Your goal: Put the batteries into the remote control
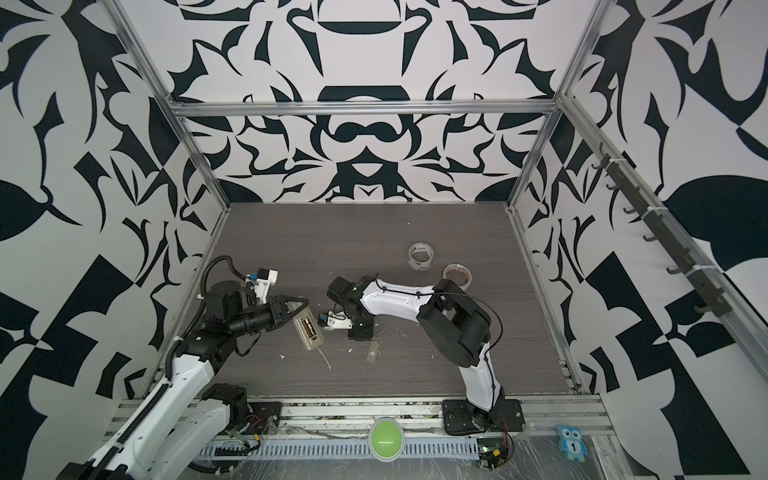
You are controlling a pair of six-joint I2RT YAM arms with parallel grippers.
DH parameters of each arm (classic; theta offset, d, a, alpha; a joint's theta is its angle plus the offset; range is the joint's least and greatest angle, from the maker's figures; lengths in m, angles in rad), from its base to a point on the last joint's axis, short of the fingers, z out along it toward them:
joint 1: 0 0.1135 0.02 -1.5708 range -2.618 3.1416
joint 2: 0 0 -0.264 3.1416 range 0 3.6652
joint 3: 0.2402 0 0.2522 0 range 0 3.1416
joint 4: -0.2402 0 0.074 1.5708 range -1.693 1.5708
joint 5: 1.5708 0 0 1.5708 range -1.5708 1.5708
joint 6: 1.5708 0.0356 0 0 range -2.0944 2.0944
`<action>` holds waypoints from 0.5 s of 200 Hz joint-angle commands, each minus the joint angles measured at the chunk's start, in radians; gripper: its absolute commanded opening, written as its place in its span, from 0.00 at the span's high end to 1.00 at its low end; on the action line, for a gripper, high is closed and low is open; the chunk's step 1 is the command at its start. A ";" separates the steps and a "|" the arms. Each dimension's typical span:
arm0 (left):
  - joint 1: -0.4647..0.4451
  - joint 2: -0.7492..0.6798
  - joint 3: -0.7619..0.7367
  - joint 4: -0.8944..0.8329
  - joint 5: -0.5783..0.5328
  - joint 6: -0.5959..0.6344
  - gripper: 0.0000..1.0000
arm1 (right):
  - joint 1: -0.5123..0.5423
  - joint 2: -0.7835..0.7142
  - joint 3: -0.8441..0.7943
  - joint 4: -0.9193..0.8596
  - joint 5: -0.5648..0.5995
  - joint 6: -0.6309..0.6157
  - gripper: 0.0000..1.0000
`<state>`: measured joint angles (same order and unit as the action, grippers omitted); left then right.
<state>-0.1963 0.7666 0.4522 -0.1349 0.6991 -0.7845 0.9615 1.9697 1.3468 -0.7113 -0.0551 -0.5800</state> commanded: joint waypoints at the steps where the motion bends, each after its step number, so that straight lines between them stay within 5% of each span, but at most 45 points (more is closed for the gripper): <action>1: 0.005 -0.016 0.029 0.008 0.013 0.015 1.00 | 0.006 -0.012 -0.010 0.000 0.022 -0.002 0.85; 24: 0.005 -0.021 0.029 0.008 0.014 0.013 1.00 | 0.010 -0.015 -0.012 0.004 0.046 0.008 0.82; 70: 0.006 -0.029 0.022 0.014 0.013 0.010 1.00 | 0.022 -0.072 -0.033 0.042 0.084 0.027 0.61; 100: 0.006 -0.036 0.022 0.017 0.013 0.010 1.00 | 0.027 -0.122 -0.039 0.049 0.075 0.047 0.58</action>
<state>-0.1955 0.7498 0.4522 -0.1341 0.6987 -0.7849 0.9802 1.9373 1.3155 -0.6697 0.0139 -0.5583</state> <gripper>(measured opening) 0.246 0.413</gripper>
